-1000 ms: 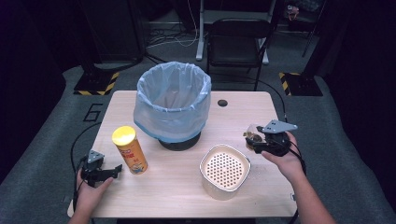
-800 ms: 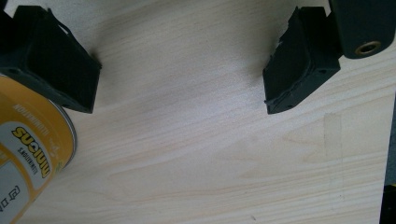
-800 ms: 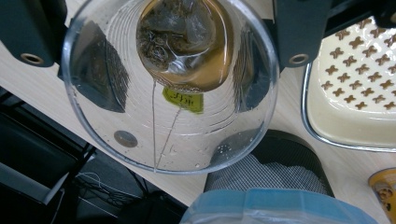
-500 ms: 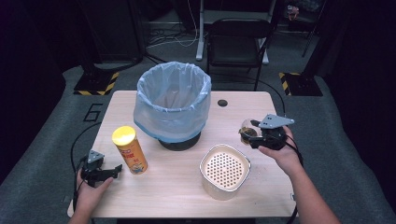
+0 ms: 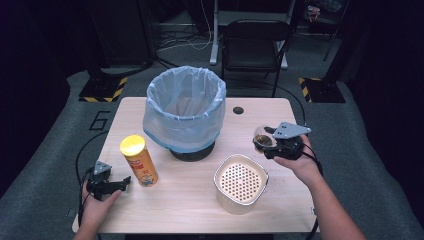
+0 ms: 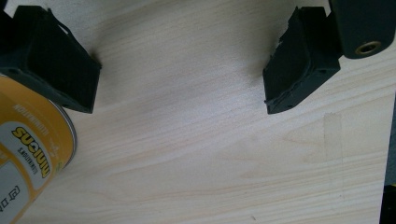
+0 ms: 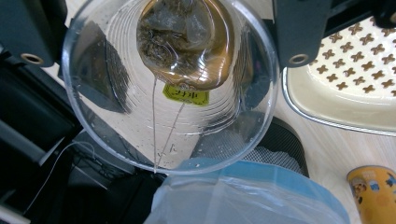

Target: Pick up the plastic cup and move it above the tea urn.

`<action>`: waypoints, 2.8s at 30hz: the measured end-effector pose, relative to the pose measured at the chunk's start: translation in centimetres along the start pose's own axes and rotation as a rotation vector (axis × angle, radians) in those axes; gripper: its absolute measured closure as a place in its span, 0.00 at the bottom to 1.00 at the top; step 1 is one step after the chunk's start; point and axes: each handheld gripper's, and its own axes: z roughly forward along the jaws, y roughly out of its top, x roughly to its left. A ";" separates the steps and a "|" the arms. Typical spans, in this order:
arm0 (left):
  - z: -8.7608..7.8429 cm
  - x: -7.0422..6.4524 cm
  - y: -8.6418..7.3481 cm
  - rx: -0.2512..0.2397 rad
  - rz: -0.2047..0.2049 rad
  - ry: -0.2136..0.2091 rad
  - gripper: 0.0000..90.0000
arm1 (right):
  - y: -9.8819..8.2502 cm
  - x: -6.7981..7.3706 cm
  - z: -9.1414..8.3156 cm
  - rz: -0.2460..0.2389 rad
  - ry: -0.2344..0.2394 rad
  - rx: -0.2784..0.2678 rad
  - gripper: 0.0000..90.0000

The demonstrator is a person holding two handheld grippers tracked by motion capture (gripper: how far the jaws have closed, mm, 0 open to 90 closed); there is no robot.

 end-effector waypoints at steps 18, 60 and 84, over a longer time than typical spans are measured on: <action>0.0 0.0 0.0 0.000 0.000 0.000 0.12 | 2.3 3.8 -0.4 -0.369 -0.066 0.001 0.40; 0.0 -0.1 0.0 0.000 -0.011 -0.004 0.12 | -2.4 14.7 0.6 -1.610 -0.592 0.244 0.41; 0.0 -0.1 0.0 0.000 -0.011 -0.004 0.12 | -1.7 15.0 0.6 -1.668 -0.580 0.246 0.40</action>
